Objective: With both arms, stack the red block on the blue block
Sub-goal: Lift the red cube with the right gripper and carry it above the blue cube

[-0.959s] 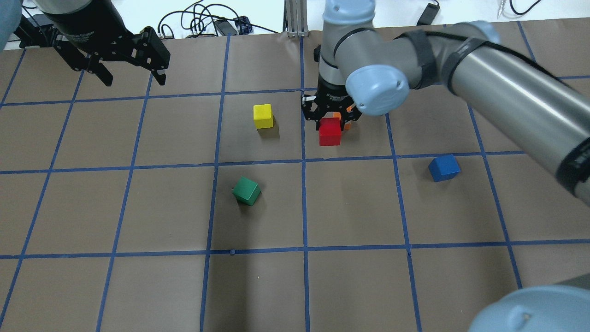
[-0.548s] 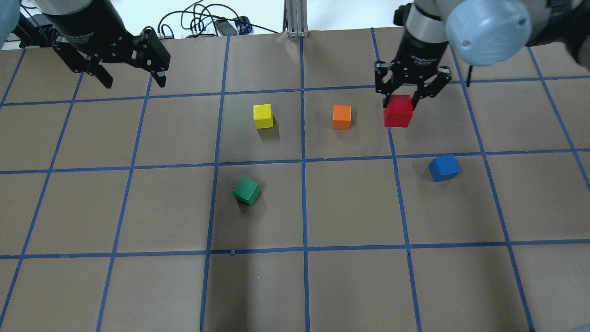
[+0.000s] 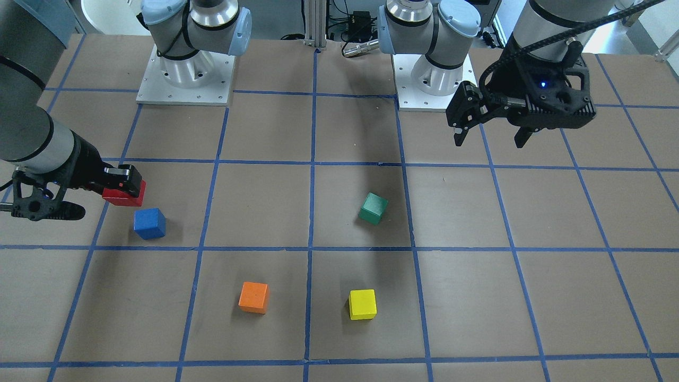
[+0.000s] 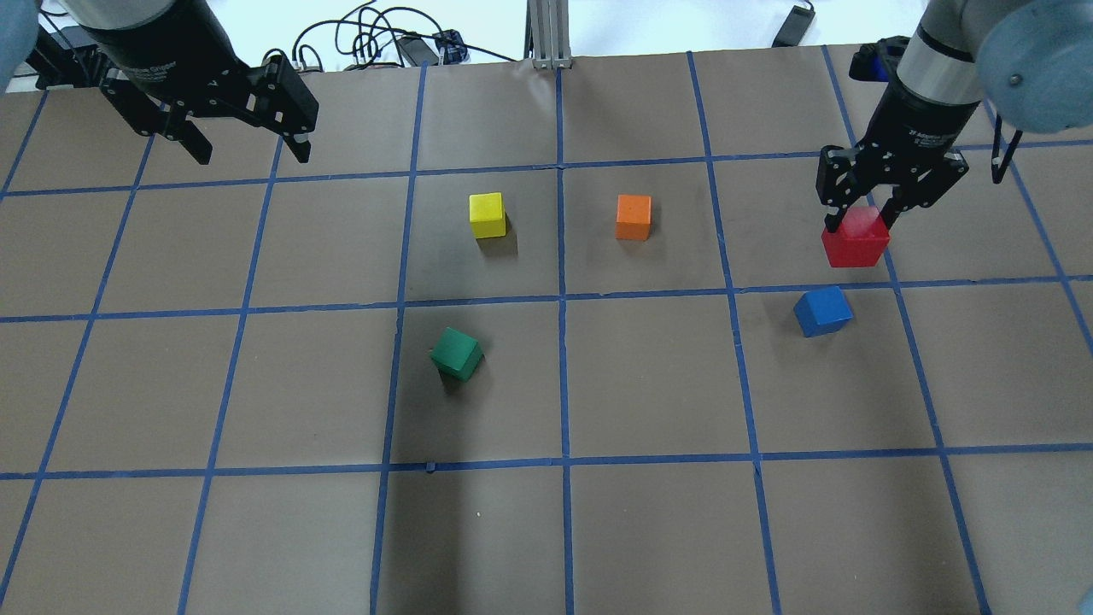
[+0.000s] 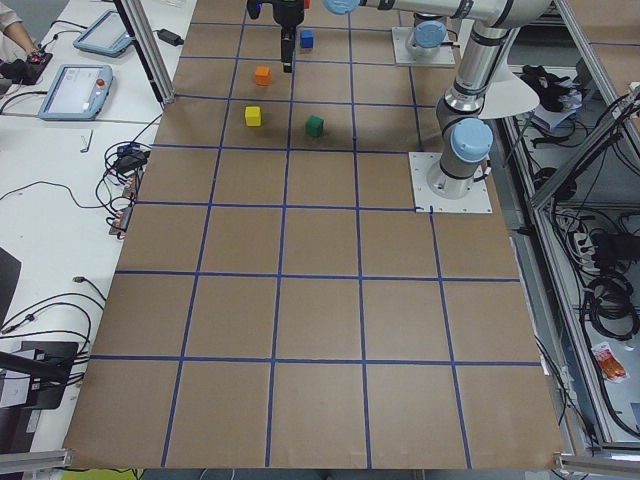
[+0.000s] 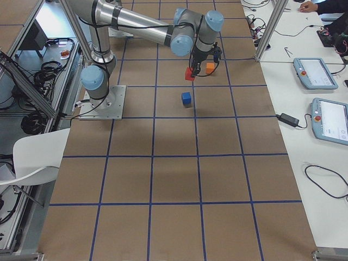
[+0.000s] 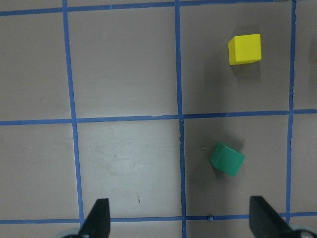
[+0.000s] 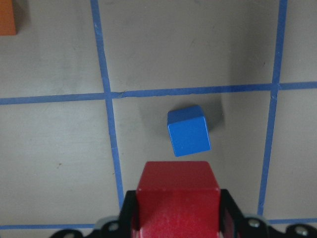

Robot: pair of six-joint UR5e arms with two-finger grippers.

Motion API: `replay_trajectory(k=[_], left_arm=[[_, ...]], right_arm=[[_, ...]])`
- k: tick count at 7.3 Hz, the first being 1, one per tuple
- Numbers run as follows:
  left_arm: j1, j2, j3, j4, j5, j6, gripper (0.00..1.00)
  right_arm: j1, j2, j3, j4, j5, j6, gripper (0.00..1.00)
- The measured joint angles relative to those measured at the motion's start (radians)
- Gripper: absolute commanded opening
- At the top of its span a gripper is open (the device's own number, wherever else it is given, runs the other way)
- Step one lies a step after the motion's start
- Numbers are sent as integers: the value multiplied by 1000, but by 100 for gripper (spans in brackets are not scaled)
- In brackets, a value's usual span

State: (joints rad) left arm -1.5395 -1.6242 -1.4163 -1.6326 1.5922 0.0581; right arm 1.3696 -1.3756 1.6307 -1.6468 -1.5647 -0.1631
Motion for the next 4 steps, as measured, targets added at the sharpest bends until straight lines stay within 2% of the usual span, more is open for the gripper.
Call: replay_trajectory(k=[2, 4], left_arm=[[-3, 13, -18, -1, 0, 1, 100], [-4, 24, -32, 4, 2, 2, 100]], right_arm=[[-5, -2, 102, -147, -12, -48, 0], [-17, -2, 166, -218, -12, -108, 0]])
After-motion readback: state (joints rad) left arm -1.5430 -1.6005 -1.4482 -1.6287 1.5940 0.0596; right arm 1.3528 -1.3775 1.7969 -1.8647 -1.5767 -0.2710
